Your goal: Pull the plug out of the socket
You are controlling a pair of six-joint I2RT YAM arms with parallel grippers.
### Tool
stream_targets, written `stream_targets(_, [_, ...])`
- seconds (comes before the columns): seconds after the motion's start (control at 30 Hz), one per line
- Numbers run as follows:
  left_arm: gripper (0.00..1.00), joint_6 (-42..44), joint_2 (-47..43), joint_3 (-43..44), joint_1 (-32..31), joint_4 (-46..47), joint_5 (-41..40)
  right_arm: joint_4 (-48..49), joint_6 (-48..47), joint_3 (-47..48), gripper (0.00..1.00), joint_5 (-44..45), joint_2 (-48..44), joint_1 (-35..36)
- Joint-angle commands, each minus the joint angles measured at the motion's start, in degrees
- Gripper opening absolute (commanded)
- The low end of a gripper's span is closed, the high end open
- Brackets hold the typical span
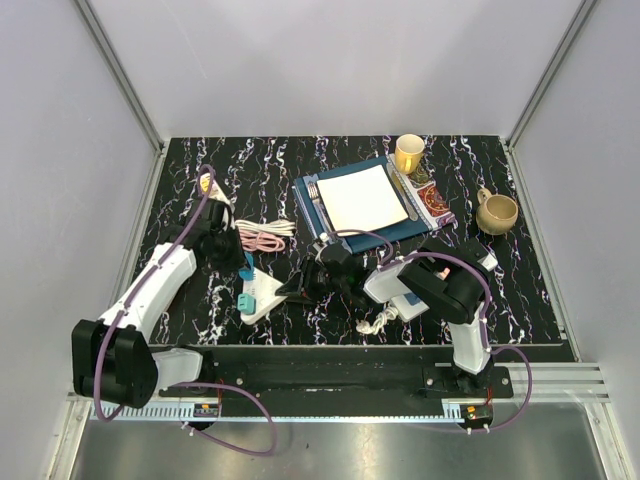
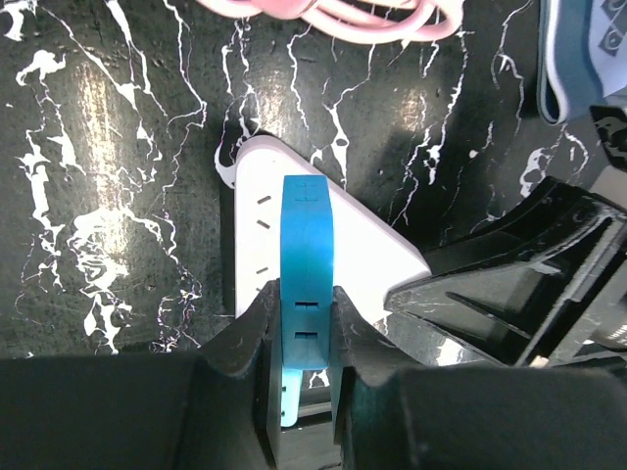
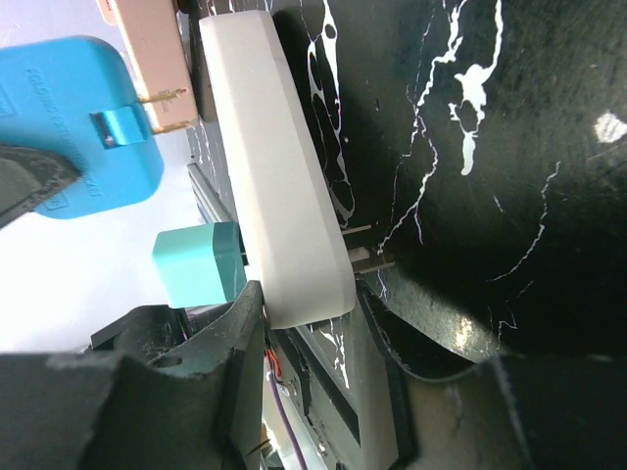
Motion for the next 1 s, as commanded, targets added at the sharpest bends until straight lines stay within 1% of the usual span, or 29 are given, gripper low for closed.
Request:
stream_targets(0.0, [0.0,-1.0,-1.5,4.1,0.5,0.0,1.6,-10.1,-2.7,-1.0,0.0,6.5,1.3,0.2])
stream_targets(0.03, [0.0,-1.0,-2.5,4.0,0.5,-0.2,-0.5,-10.1,-4.0,0.2,0.0,5.8,1.4,0.3])
stream_targets(0.07, [0.0,-1.0,-3.1,3.8,0.4,-0.6,-1.4,-10.4,-4.6,0.7,0.02,4.4,1.1,0.4])
stream_targets(0.17, [0.0,-0.6,-5.5,4.0,0.5,-1.4,-2.8,-9.5,-6.1,2.8,0.13,0.3,0.1,0.4])
stream_targets(0.2, [0.0,-0.4,-6.1,4.2,0.5,-1.6,-2.9,-9.9,-6.4,3.5,0.24,-0.4,-0.4,0.4])
stream_targets(0.27, [0.0,-0.3,-7.9,4.7,0.5,-1.8,-2.0,-10.0,-7.6,5.1,0.33,-2.2,-2.0,0.4])
stream_targets(0.3, [0.0,-0.2,-8.3,5.3,0.4,-1.9,-1.7,-10.5,-7.8,5.7,0.4,-2.9,-2.5,0.3])
stream_targets(0.4, [0.0,-0.2,-10.3,6.4,0.5,-2.1,-0.2,-13.4,-9.2,8.3,0.52,-4.9,-4.8,0.0])
stream_targets(0.53, [0.0,-0.5,-12.2,8.0,0.5,-2.8,1.5,-19.5,-10.6,9.4,0.78,-3.5,-10.1,-1.4])
stream_targets(0.6, [0.0,-0.3,-12.6,8.4,0.5,-3.0,2.0,-23.1,-11.0,8.8,0.8,-2.3,-12.3,-2.1])
stream_targets(0.67, [0.0,-0.2,-13.1,8.7,0.5,-2.8,5.2,-24.5,-11.9,6.8,0.81,-1.2,-16.8,-3.6])
stream_targets(0.7, [0.0,0.2,-13.1,8.6,0.5,-2.5,6.7,-26.7,-13.2,6.1,0.82,-0.5,-18.7,-4.1])
stream_targets(0.73, [0.0,0.3,-13.1,8.1,0.4,-1.6,10.6,-28.4,-14.2,5.0,0.81,1.5,-22.9,-4.5])
stream_targets(0.77, [0.0,0.2,-13.1,7.7,0.4,-0.9,12.6,-32.3,-15.6,4.7,0.81,3.1,-25.2,-5.1])
stream_targets(0.8, [0.0,0.0,-12.9,7.2,0.3,-0.2,14.6,-34.6,-18.4,4.3,0.82,5.0,-27.5,-5.4])
stream_targets(0.83, [0.0,-0.4,-12.6,6.5,-0.4,1.7,17.7,-36.6,-19.7,4.0,0.82,9.6,-32.4,-5.4])
stream_targets(0.87, [0.0,-0.8,-12.5,5.1,-0.9,2.8,18.8,-42.1,-20.8,3.7,0.82,12.0,-35.0,-5.6])
stream_targets(0.9, [0.0,-2.1,-12.2,4.2,-1.8,3.9,19.5,-43.9,-22.6,3.4,0.81,14.4,-37.4,-5.6])
stream_targets(0.93, [0.0,-2.8,-11.9,3.4,-3.8,6.1,20.1,-45.4,-23.2,2.6,0.82,18.9,-42.1,-5.6])
stream_targets(0.97, [0.0,-3.6,-11.5,1.9,-5.1,7.5,20.2,-46.8,-23.8,2.2,0.82,20.7,-44.5,-5.6])
